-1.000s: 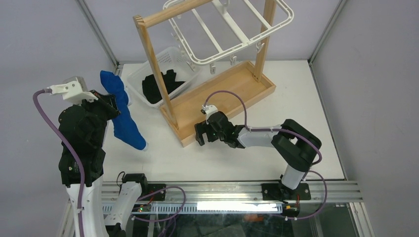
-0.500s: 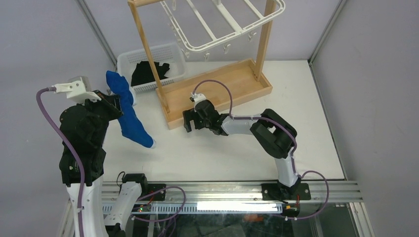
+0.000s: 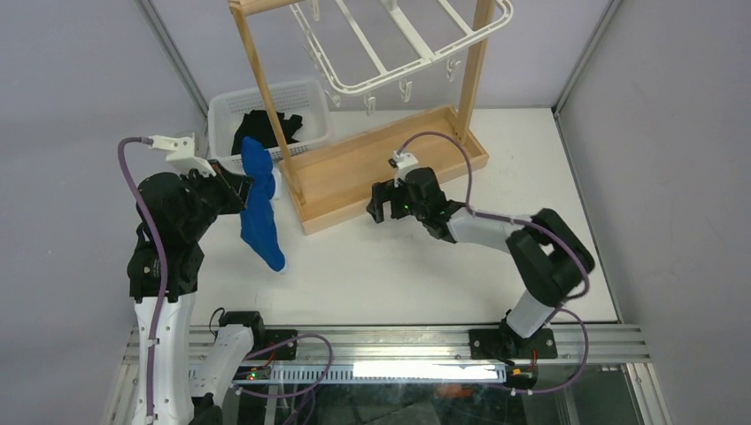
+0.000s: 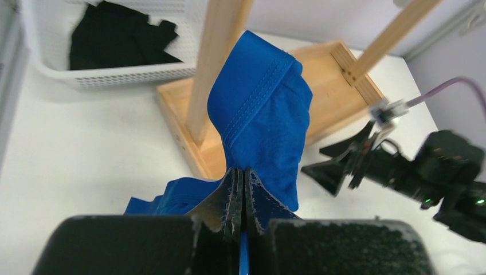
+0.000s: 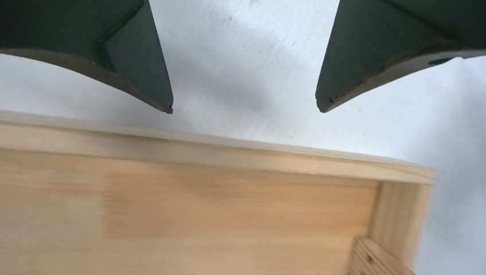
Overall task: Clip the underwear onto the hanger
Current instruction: Move the clothesline to the center of the board, then place the underwear at the center of the board.
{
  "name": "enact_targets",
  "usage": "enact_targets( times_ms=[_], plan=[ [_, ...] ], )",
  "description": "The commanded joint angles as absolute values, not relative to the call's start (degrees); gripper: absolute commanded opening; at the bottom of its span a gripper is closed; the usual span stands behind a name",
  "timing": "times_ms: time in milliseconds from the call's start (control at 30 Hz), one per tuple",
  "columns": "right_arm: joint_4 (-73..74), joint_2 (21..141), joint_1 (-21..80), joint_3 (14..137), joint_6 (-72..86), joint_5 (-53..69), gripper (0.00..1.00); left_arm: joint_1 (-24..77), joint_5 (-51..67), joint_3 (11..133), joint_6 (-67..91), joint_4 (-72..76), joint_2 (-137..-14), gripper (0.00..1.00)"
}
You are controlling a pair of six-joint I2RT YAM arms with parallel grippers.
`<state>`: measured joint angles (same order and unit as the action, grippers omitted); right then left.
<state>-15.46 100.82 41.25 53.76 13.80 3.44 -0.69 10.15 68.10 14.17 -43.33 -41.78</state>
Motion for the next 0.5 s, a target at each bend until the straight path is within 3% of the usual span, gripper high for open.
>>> enact_targets(
  times_ms=[0, 100, 167, 300, 467],
  plan=[
    [-22.5, 86.0, 40.5, 48.4, 11.5, 3.6, 1.0, 0.0, 20.9, 65.8, 15.0, -37.2, -42.4, 0.0],
    [-18.0, 80.0, 39.6, 45.7, 11.2, 3.7, 1.0, 1.0, 23.2, 63.9, 16.8, -34.7, -42.6, 0.0],
    [-14.4, 76.9, 38.9, 44.7, 15.9, -2.8, 1.0, 2.9, 23.0, 62.3, 18.5, -32.0, -42.2, 0.0],
    [-11.2, 70.9, 37.9, 41.5, 17.2, -4.9, 1.0, 12.0, 17.8, 59.6, 21.9, -27.4, -43.3, 0.0],
    [-8.9, 62.7, 36.5, 38.7, 14.8, 8.8, 1.0, 26.7, 13.5, 55.9, 24.4, -17.4, -48.1, 0.0]
  ],
)
